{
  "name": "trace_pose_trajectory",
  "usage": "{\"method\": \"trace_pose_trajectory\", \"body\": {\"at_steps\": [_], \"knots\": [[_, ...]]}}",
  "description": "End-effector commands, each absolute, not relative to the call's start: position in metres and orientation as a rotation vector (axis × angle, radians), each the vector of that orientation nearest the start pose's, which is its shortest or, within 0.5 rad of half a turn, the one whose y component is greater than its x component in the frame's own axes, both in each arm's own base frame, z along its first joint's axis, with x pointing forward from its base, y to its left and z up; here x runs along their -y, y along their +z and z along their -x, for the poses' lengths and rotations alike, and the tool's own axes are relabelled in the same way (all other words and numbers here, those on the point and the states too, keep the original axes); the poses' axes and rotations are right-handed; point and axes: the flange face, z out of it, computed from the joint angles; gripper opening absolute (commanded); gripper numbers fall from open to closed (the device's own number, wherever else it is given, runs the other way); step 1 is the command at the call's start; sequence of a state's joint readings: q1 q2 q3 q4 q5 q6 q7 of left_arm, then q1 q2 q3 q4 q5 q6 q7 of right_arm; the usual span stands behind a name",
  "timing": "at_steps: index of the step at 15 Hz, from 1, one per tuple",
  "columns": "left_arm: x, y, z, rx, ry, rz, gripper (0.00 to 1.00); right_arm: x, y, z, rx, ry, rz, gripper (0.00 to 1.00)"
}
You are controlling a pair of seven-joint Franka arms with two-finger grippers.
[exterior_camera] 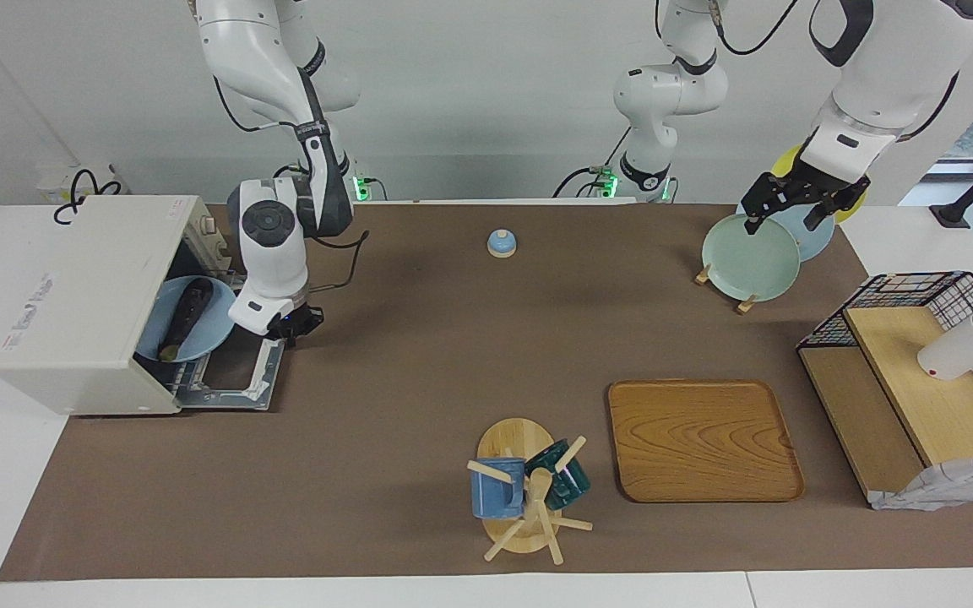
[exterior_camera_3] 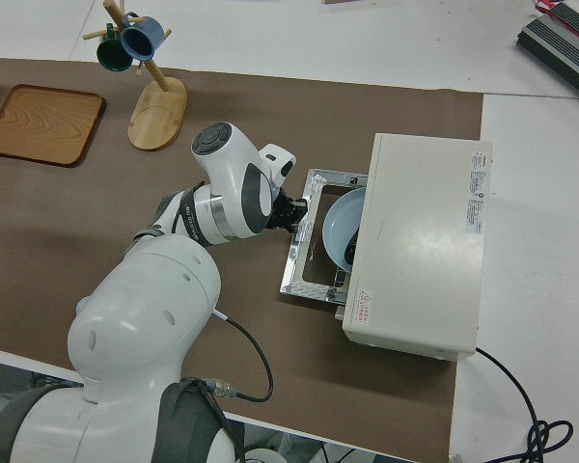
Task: Put eggplant into oven
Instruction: 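Push the oven door closed with the right gripper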
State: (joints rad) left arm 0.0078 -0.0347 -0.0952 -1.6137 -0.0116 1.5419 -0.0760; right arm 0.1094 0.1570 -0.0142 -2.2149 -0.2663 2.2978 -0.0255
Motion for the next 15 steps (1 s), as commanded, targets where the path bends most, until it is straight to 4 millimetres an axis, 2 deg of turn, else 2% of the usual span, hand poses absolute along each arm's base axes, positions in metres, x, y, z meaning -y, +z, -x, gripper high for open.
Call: {"method": "trace_pose_trajectory", "body": {"at_steps": [1,3,6,9,11,12,15], "knots": [[0.046,0.622,-0.532,-0.019,0.067,3.132,1.0,-0.04,0.3,-0.534,0.562,0.092,3.33,0.0],[0.045,0.622,-0.532,-0.016,0.067,3.132,1.0,-0.04,0.303,-0.535,0.702,0.111,3.381,0.0],[0.045,0.622,-0.532,-0.016,0.067,3.132,1.0,-0.036,0.318,-0.545,0.748,0.157,3.417,0.0],[0.045,0.622,-0.532,-0.016,0.067,3.132,1.0,-0.028,0.362,-0.566,0.891,0.24,3.407,0.0],[0.045,0.622,-0.532,-0.016,0.067,3.132,1.0,-0.011,0.388,-0.575,0.939,0.274,3.39,0.0],[0.045,0.622,-0.532,-0.016,0.067,3.132,1.0,0.006,0.395,-0.574,0.948,0.282,3.382,0.0],[0.045,0.622,-0.533,-0.016,0.065,3.133,1.0,0.038,0.413,-0.572,0.961,0.272,3.374,0.0]]}}
